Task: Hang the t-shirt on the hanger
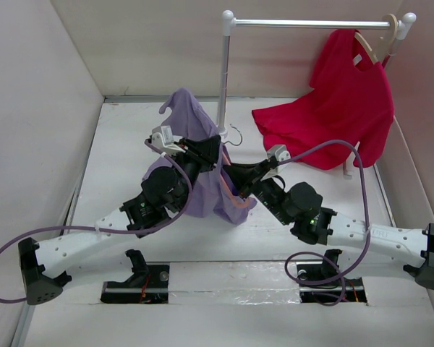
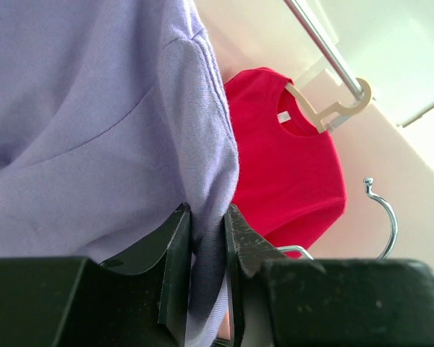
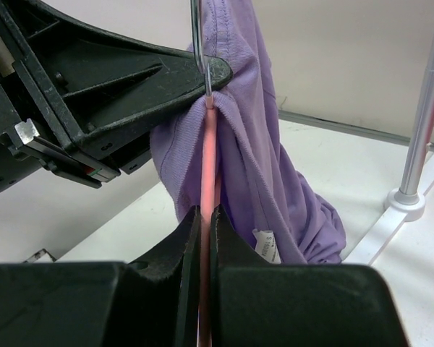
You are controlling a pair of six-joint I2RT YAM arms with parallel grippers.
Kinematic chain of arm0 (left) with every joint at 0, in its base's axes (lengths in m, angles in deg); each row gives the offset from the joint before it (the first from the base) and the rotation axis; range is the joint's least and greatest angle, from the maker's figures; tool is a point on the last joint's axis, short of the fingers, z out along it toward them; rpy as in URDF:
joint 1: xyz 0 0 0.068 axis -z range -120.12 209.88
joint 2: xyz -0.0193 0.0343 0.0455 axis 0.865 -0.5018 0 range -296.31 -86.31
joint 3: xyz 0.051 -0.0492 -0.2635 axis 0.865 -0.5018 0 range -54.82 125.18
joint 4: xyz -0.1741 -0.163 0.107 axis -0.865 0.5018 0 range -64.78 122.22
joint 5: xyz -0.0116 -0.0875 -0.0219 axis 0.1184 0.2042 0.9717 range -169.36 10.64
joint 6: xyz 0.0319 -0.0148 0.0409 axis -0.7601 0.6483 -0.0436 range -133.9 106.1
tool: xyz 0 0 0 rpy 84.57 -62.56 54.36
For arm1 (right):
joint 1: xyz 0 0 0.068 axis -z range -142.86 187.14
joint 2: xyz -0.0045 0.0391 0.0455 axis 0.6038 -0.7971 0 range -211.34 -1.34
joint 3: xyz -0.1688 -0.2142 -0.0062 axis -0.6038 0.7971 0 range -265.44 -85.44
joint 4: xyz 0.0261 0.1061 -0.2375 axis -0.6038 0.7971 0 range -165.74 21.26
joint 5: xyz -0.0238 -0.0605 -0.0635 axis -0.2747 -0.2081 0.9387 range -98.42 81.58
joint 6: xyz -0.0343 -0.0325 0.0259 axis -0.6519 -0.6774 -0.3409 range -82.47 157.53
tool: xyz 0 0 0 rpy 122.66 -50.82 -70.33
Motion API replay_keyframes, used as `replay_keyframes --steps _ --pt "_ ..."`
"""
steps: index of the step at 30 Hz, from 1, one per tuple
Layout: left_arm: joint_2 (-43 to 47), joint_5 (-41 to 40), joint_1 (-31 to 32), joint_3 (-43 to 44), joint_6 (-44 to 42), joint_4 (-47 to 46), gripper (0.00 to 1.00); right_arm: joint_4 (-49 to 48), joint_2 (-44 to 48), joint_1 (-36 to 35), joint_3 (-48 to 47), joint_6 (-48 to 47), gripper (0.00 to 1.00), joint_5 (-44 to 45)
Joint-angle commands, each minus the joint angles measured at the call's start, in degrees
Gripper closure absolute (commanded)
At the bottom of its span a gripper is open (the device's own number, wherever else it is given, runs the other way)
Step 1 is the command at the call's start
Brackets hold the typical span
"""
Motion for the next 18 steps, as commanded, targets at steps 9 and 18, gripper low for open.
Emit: replay_keyframes --steps 9,18 --pt "7.69 3.75 -0.19 -4.87 -2.40 -5.78 1.00 -1.13 3.40 -1.18 0.70 1.71 0.53 -1.39" --pt "10.15 4.80 -0.19 -5.31 -2.66 -5.33 1.00 10.37 10.96 -1.18 2.37 1.62 0.39 -4.02"
